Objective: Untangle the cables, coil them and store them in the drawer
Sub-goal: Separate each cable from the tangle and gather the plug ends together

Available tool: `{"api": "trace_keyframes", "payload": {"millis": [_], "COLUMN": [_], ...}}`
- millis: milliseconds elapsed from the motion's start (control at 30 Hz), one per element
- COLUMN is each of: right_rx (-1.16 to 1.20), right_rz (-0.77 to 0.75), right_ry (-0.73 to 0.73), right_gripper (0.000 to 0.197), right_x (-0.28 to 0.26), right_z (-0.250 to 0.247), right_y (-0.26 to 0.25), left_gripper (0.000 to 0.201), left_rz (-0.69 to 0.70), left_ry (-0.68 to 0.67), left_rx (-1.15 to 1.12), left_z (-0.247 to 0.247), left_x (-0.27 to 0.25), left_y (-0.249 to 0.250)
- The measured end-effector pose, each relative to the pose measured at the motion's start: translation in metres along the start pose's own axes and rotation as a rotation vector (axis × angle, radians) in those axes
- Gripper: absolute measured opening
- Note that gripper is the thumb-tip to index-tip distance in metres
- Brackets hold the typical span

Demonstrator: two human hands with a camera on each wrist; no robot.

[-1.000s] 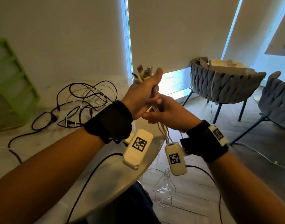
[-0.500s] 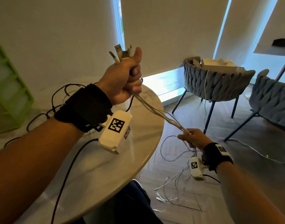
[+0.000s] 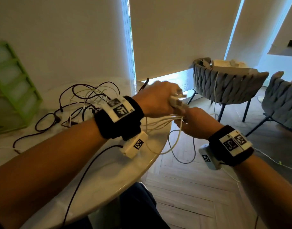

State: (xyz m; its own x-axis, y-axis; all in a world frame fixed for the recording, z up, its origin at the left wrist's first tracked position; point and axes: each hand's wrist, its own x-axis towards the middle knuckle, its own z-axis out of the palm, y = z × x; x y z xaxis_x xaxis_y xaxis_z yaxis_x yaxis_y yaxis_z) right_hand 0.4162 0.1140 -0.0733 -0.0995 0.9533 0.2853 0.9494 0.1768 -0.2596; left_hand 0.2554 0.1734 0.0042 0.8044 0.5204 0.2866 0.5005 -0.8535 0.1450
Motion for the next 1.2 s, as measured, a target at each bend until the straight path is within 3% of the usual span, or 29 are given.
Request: {"api": "trace_keyframes", "payload": {"millis": [100,167,267,333,433,500,600,700,833,933,1000,1200], "right_rx": [0.159,0.168,0.205,0.300,0.564,0.623,0.788,1.000,0.862,0.828,0.755,0.470], "right_rz": [0.019,-0.044,-0.090,-0.087,-0.100,-0.112,-0.071,0.047,0.109,0.251,0.399,0.989], "right_ry": [-0.036,-0.038,-0.004,0.064,0.110,0.121,0.057,0.034,0.192,0.270,0.230,-0.138], "right_gripper": [0.025,0.022,0.011,0.020,0.045,0.051,0.032,0.037,0.024,0.022,0.020,0.020], "right_x": [0.004,0.008,0.013,0.014,0.013,0.012,0.007,-0.006,-0.014,-0.012,-0.013,-0.060], "right_z": [-0.023,-0.036,-0.044,-0.045,-0.044,-0.040,-0.021,0.008,0.036,0.058,0.082,0.162], "right_y": [-0.014,-0.018,-0.019,-0.019,-0.018,-0.016,-0.003,0.011,0.017,0.040,0.073,0.198], "left_gripper": [0.052,0.046,0.044,0.039,0.039,0.035,0.033,0.034,0.030,0.024,0.025,0.024], "left_rz": [0.009,-0.053,-0.129,-0.132,-0.130,-0.148,-0.223,-0.278,-0.381,-0.449,-0.472,-0.472], "left_ry": [-0.070,-0.068,-0.218,-0.263,-0.256,-0.238,-0.143,-0.082,-0.043,0.036,0.097,0.128], "left_rx": [-0.134,-0.153,-0.190,-0.286,-0.385,-0.456,-0.555,-0.568,-0.676,-0.764,-0.822,-0.784], "left_z": [0.014,0.015,0.010,0.006,-0.002,-0.011,-0.025,-0.037,-0.045,-0.049,-0.055,-0.059], "left_x": [0.000,0.003,0.007,0.007,0.002,-0.002,-0.008,-0.015,-0.020,-0.024,-0.026,-0.029], "left_y": [0.010,0.006,-0.004,-0.009,-0.015,-0.018,-0.026,-0.039,-0.048,-0.053,-0.057,-0.050]}}
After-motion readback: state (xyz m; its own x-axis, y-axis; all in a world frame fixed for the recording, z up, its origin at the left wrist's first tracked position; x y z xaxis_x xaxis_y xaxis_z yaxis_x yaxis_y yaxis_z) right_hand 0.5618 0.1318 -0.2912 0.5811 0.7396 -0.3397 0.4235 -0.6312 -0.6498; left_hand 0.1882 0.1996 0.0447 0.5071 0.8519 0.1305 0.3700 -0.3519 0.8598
